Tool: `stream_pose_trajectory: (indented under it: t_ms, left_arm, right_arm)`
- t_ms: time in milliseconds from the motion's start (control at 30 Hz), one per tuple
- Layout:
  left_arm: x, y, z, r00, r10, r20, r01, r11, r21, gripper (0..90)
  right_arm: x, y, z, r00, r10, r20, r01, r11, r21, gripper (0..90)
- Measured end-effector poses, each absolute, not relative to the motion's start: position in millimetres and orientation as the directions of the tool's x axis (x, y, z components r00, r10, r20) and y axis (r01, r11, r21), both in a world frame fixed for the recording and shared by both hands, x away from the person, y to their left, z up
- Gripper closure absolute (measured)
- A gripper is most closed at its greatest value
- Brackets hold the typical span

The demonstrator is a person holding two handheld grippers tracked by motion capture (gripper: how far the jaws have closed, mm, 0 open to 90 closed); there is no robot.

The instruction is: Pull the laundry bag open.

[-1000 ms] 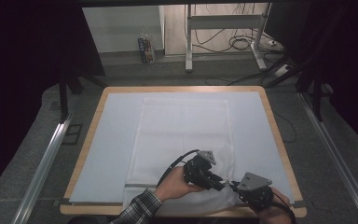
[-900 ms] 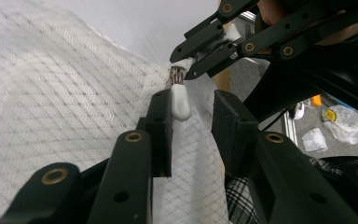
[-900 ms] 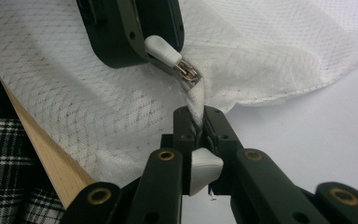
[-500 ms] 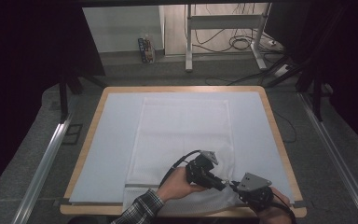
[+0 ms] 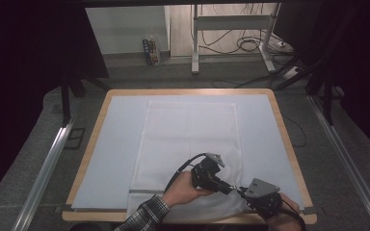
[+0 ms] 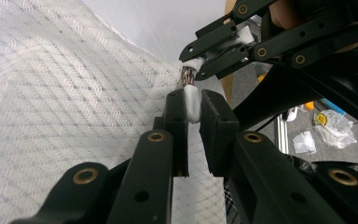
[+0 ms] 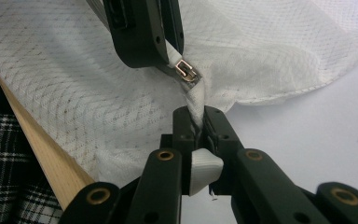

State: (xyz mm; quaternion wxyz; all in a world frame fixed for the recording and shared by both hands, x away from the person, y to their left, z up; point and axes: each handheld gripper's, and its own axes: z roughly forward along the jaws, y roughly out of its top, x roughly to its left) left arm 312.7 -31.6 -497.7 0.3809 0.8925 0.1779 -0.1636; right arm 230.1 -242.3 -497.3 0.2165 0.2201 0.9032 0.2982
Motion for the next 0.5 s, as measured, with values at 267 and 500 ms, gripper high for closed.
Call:
stream_pose_trajectory:
  t_ms: [267, 500]
  left_arm:
    - [310.4, -32.3, -497.0, 0.89, 0.18, -0.42, 0.426, -0.66, 0.619, 83.8]
    - [313.1, -32.2, -500.2, 0.875, 0.165, -0.455, 0.443, -0.652, 0.616, 82.9]
  right_arm:
    - [230.5, -242.2, -497.7, -0.81, 0.528, -0.254, 0.274, 0.724, 0.633, 83.0]
    - [231.0, -242.0, -498.3, -0.811, 0.528, -0.254, 0.277, 0.728, 0.627, 82.9]
